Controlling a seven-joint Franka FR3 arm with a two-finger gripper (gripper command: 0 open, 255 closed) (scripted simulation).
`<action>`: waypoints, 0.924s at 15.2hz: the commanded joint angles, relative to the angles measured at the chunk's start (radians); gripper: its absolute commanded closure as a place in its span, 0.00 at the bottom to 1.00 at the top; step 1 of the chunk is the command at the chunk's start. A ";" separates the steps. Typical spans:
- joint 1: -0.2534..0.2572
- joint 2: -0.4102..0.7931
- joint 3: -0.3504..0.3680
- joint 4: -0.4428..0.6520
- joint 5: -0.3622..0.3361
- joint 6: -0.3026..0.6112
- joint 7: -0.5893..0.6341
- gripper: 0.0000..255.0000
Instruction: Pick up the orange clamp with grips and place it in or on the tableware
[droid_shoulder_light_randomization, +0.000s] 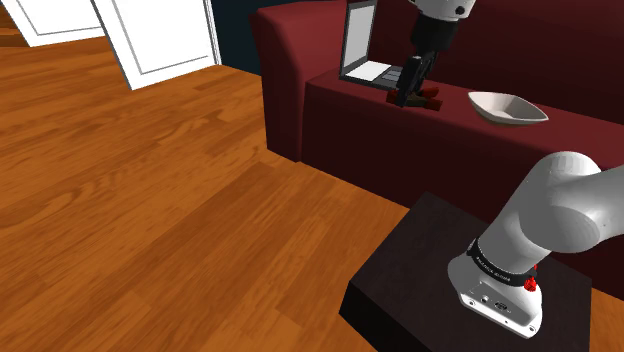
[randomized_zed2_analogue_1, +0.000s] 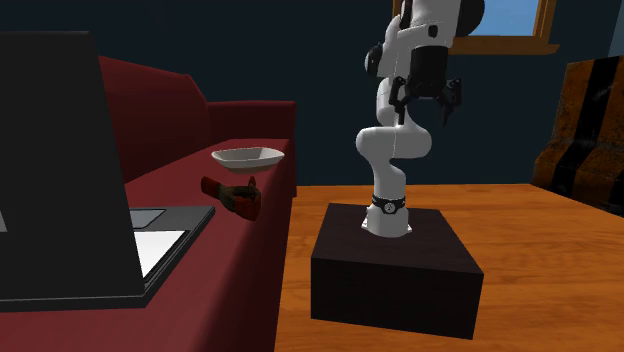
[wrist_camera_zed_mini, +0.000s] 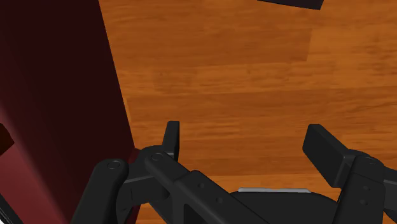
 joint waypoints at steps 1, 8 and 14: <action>0.000 0.000 0.000 0.000 0.000 0.000 0.000 0.00; -0.061 0.051 -0.142 -0.045 -0.088 0.114 -0.152 0.00; -0.105 0.145 -0.266 -0.036 -0.146 0.220 -0.281 0.00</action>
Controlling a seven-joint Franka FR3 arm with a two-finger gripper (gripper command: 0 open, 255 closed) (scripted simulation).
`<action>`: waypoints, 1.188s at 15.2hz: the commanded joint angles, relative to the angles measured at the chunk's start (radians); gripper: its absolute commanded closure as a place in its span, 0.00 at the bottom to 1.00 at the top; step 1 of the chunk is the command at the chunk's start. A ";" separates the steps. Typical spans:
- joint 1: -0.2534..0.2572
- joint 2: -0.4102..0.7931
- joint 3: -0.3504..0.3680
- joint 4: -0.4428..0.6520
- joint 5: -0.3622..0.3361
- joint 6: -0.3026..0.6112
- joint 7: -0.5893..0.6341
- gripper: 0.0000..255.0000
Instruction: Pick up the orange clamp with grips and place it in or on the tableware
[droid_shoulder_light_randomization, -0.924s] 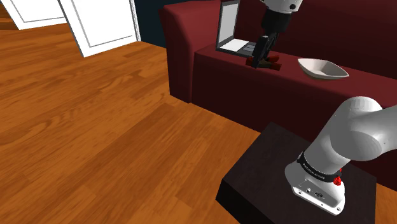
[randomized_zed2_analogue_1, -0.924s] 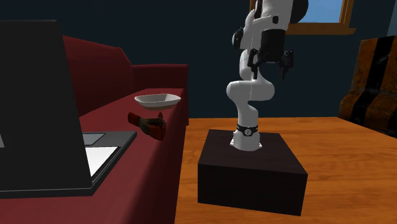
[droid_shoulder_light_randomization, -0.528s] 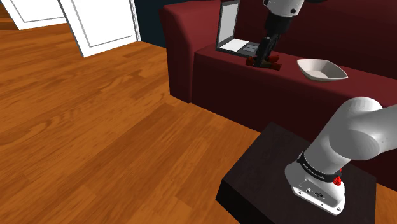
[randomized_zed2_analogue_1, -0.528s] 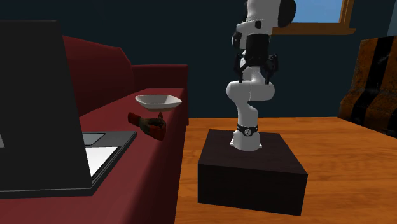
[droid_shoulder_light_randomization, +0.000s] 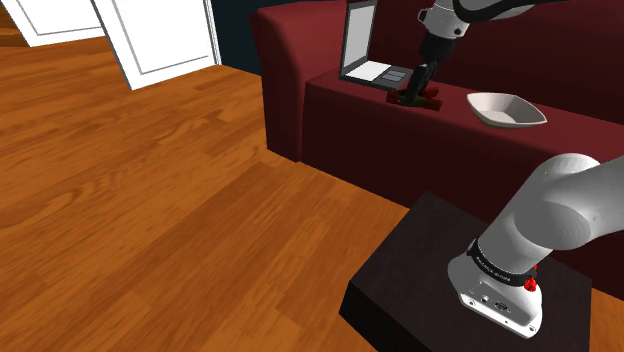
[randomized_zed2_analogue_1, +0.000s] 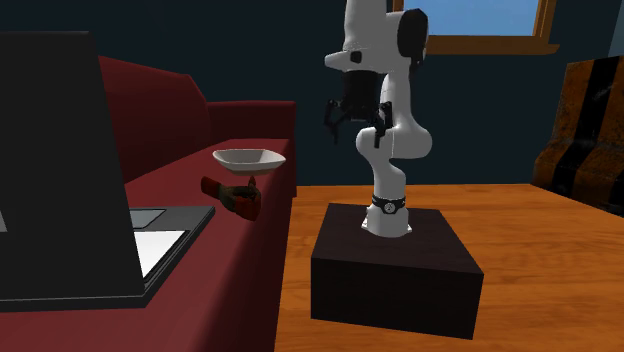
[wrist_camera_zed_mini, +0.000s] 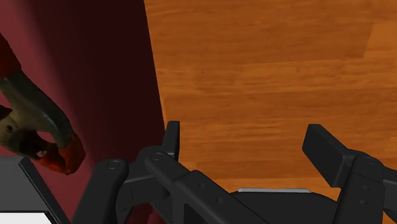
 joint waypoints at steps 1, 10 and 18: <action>-0.012 0.039 -0.041 0.011 -0.015 0.037 -0.044 0.00; -0.039 0.264 -0.230 0.117 -0.017 0.188 -0.253 0.00; -0.039 0.526 -0.387 0.288 0.117 0.279 -0.486 0.00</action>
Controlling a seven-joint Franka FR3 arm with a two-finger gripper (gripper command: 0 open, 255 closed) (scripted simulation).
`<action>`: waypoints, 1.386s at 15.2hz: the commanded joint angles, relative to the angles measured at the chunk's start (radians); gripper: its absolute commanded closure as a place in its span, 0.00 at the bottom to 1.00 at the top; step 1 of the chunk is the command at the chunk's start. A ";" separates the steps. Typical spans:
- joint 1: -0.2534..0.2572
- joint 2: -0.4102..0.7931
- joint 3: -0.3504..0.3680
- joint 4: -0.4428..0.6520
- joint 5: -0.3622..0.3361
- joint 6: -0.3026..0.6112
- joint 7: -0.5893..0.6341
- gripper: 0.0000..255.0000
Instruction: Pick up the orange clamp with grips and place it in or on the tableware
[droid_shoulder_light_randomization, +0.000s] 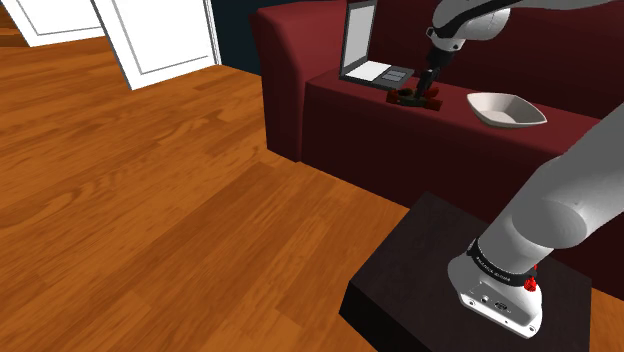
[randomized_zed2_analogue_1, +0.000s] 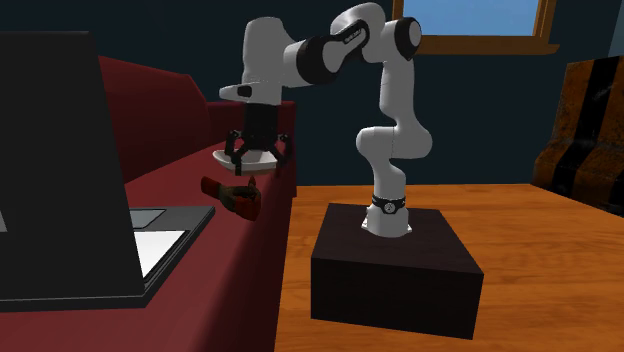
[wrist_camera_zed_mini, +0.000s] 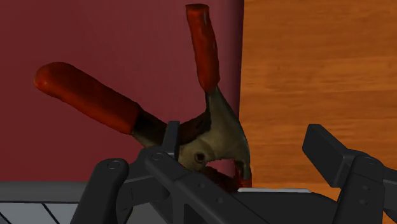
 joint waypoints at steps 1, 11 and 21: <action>-0.002 0.040 -0.018 0.014 0.027 0.023 -0.036 0.00; 0.001 0.098 -0.026 -0.022 0.069 0.107 -0.066 0.00; 0.001 0.098 -0.026 -0.022 0.069 0.107 -0.066 1.00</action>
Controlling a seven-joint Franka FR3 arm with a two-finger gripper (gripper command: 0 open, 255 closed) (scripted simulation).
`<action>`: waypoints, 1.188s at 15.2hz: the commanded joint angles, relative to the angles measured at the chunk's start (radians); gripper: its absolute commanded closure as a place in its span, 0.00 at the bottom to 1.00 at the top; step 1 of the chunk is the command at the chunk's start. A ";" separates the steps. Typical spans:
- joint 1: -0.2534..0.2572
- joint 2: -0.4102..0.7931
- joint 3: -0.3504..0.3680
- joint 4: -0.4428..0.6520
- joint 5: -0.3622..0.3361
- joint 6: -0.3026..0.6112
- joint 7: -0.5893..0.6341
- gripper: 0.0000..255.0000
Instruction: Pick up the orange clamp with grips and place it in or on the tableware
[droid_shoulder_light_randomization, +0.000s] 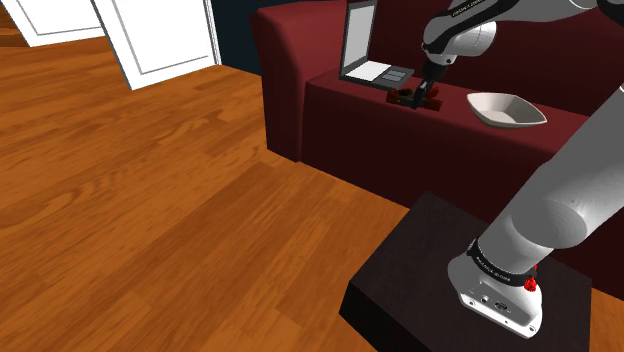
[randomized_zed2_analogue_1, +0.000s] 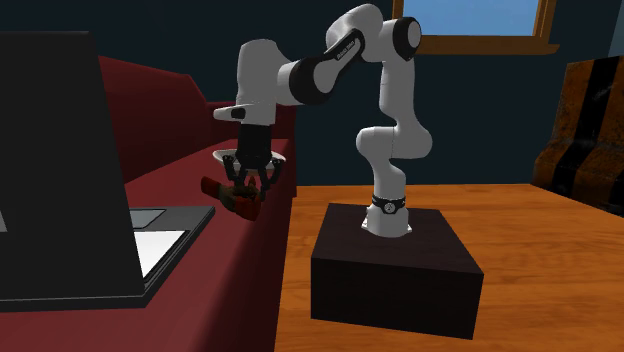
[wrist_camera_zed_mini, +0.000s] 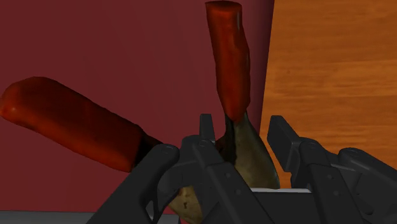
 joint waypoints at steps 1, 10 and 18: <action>0.000 0.000 0.000 0.000 0.000 0.000 0.000 1.00; 0.000 -0.032 0.005 0.039 -0.025 -0.066 0.020 1.00; 0.000 -0.070 0.015 0.114 -0.050 -0.172 0.043 1.00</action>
